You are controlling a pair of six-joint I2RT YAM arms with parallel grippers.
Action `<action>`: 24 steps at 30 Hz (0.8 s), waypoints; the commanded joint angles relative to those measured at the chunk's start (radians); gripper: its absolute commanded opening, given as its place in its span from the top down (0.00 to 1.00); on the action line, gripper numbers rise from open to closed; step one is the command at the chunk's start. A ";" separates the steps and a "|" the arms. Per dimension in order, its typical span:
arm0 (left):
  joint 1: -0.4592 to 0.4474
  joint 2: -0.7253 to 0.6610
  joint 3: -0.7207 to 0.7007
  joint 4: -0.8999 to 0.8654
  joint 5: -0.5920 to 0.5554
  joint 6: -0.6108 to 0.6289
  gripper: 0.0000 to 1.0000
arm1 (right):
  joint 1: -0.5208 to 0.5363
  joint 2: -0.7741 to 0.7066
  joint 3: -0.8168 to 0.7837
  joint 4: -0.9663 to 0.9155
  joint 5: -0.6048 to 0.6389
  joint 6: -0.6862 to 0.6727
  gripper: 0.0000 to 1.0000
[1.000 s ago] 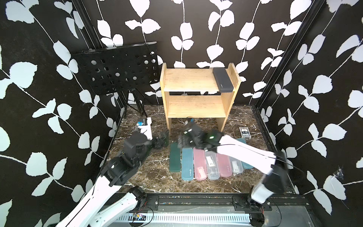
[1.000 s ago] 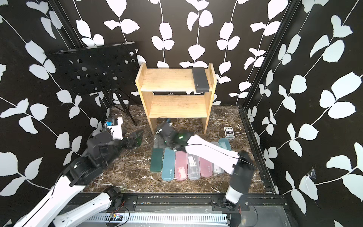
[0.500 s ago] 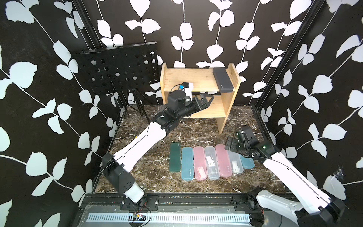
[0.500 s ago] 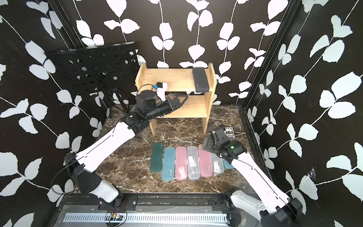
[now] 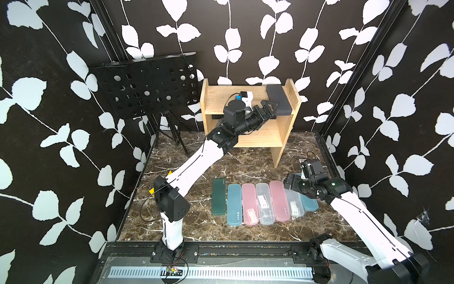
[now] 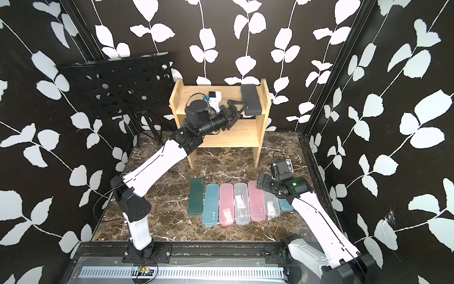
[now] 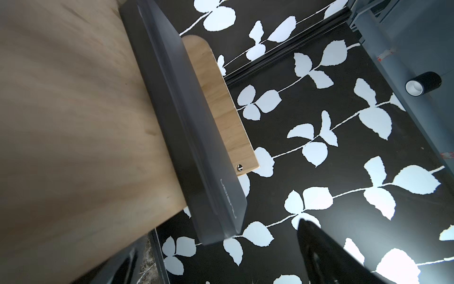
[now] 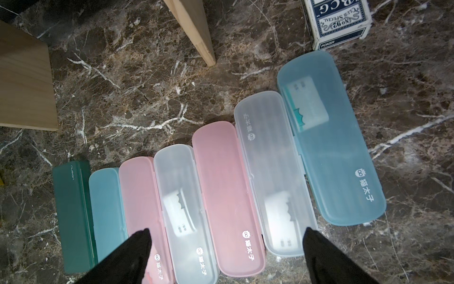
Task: Remove the pencil cases from the shelf
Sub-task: Pick up the pencil case from the shelf.
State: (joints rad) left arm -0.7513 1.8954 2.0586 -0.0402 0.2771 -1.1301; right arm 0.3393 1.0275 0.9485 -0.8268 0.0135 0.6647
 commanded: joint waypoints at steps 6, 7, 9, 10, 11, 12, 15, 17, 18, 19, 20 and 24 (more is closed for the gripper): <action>-0.031 0.105 0.160 0.042 0.034 -0.082 0.11 | -0.049 0.005 -0.028 0.018 -0.048 -0.045 0.01; -0.032 0.114 0.172 0.038 0.033 -0.084 0.11 | -0.051 0.005 -0.028 0.017 -0.051 -0.046 0.01; -0.035 0.123 0.180 0.029 0.025 -0.084 0.15 | -0.058 0.005 -0.030 0.016 -0.056 -0.051 0.01; -0.035 0.124 0.179 0.026 0.022 -0.084 0.17 | -0.060 0.005 -0.030 0.016 -0.059 -0.053 0.01; -0.035 0.123 0.177 0.026 0.022 -0.082 0.20 | -0.062 0.003 -0.030 0.014 -0.060 -0.054 0.01; -0.034 0.123 0.177 0.022 0.022 -0.082 0.22 | -0.063 0.002 -0.031 0.014 -0.060 -0.055 0.01; -0.036 0.123 0.176 0.026 0.024 -0.082 0.30 | -0.064 -0.001 -0.036 0.015 -0.065 -0.057 0.01; -0.036 0.120 0.171 0.027 0.022 -0.082 0.36 | -0.065 -0.003 -0.038 0.017 -0.069 -0.056 0.01; -0.036 0.116 0.165 0.028 0.022 -0.082 0.39 | -0.065 -0.003 -0.040 0.017 -0.071 -0.055 0.01; -0.036 0.112 0.159 0.032 0.020 -0.082 0.41 | -0.065 -0.003 -0.041 0.019 -0.072 -0.055 0.01; -0.036 0.110 0.151 0.038 0.019 -0.085 0.42 | -0.066 -0.003 -0.042 0.020 -0.072 -0.054 0.01; -0.036 0.093 0.126 0.049 0.013 -0.084 0.54 | -0.066 -0.005 -0.043 0.021 -0.077 -0.050 0.01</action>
State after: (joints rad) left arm -0.7841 2.0407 2.2005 -0.0391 0.2977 -1.2327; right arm 0.2802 1.0313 0.9356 -0.8207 -0.0589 0.6197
